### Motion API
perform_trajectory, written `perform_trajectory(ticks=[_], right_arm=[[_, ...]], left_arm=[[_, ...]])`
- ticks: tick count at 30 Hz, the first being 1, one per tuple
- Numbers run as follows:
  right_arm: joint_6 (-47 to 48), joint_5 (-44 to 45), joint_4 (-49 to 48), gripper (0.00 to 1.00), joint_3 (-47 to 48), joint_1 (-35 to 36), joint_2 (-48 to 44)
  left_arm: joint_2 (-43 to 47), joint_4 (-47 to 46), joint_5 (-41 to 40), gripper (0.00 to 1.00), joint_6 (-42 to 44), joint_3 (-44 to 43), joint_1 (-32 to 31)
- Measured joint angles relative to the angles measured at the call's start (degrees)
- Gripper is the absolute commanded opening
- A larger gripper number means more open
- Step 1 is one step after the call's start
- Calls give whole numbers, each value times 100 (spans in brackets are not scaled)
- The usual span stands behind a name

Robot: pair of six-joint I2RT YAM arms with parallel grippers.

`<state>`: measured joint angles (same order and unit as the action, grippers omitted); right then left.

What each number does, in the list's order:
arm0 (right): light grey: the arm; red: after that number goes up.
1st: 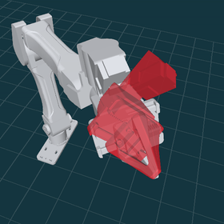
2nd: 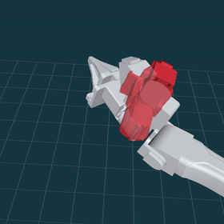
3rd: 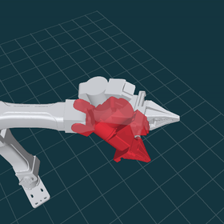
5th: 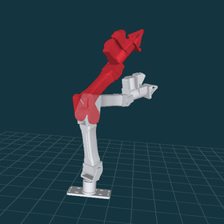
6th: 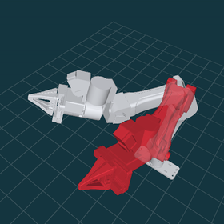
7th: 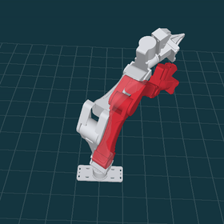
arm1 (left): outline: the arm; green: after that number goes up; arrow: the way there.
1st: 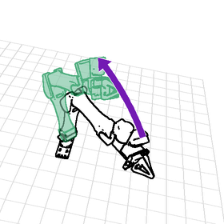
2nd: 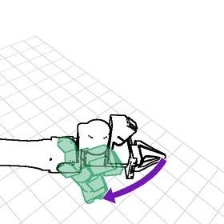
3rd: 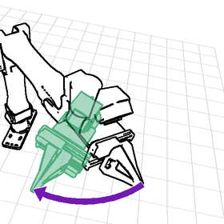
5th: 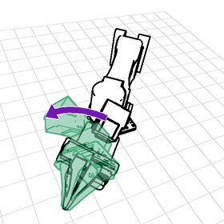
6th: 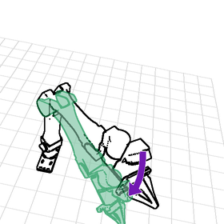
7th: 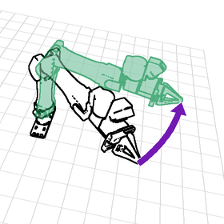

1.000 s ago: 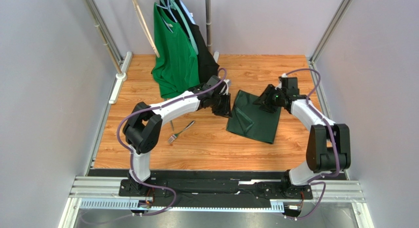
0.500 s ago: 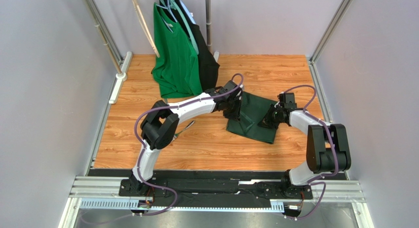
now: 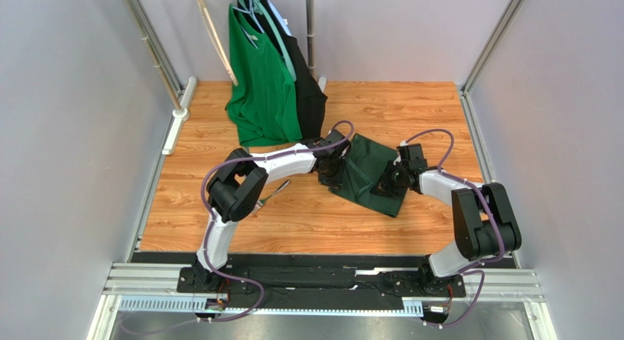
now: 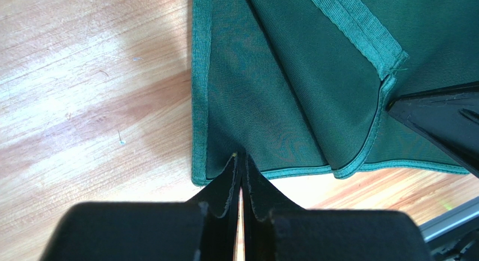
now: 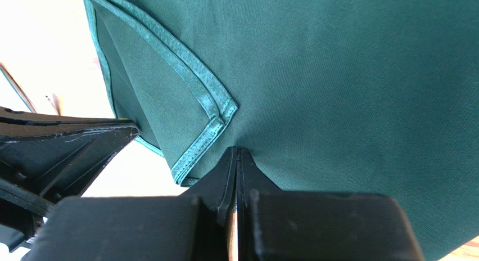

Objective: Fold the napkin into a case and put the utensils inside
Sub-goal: Smooth out the square-folded napkin at the center of the board.

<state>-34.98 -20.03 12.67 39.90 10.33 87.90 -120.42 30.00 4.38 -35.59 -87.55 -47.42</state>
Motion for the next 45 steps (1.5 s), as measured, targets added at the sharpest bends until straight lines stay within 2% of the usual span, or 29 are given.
perform_trajectory(ticks=[9,21,24,25,27,28,31,34,36,38,41,45], right_arm=[[-160,-50,-157,0,39,94,153],[-398,-52,-315,0,656,918,472],[-404,-186,-328,0,660,944,485],[-400,-260,-337,0,686,962,511],[-378,-374,-317,0,815,1073,625],[-363,-485,-334,0,887,1167,688],[-269,-732,-321,1,931,1331,699],[-181,-706,-166,2,743,1069,306],[-79,-562,79,3,684,715,-59],[50,-315,278,3,682,415,-367],[186,-52,468,3,549,254,-767],[254,72,697,2,116,133,-1056]], left_arm=[[94,-267,109,5,-52,212,20],[273,-175,15,6,-59,398,17],[457,-59,-85,13,-44,496,15],[542,-9,-129,20,-26,533,15],[824,125,-306,25,15,649,15],[1051,232,-415,32,37,739,15],[1985,553,-798,36,157,994,15],[2942,793,-1040,36,258,1054,15],[3471,782,-1029,30,341,1043,31],[3626,767,-916,24,389,955,46],[3136,643,-592,17,470,575,59],[1755,450,-330,13,555,-26,66]])
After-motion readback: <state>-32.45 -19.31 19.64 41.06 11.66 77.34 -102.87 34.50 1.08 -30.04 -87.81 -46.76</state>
